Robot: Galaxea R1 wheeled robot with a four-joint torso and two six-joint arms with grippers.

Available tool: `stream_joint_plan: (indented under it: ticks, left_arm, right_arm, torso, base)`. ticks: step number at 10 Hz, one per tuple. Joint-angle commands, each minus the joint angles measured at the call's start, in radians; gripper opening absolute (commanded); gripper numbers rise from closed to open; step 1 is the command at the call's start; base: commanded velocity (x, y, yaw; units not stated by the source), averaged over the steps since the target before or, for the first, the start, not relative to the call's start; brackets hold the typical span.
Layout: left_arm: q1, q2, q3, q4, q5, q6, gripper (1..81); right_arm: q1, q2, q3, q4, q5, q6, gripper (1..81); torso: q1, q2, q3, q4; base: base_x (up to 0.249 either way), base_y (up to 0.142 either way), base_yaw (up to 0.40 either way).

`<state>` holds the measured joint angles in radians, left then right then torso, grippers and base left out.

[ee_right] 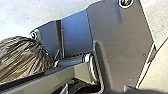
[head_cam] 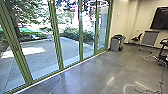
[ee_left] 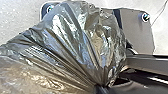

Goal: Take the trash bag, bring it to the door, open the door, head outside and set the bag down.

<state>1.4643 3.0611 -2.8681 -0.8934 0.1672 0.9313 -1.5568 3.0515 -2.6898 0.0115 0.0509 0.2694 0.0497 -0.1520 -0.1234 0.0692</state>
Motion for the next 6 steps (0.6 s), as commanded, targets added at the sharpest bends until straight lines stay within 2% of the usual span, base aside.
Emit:
stream_joint_plan:
  ticks: [1, 6]
  left_arm:
    - [-0.049, -0.002, -0.005, 0.002, 0.086, 0.008, 1.0]
    - [-0.045, 0.003, -0.004, 0.001, 0.086, 0.009, 1.0]
  right_arm:
    - [0.043, 0.006, 0.006, -0.005, -0.06, -0.002, 81.1]
    - [0.046, 0.006, -0.008, -0.007, -0.06, -0.004, 81.1]
  torso:
    - [0.0, 0.0, 0.0, 0.0]
    - [0.0, 0.0, 0.0, 0.0]
  base:
    - [0.0, 0.0, 0.0]
    - [0.0, 0.0, 0.0]
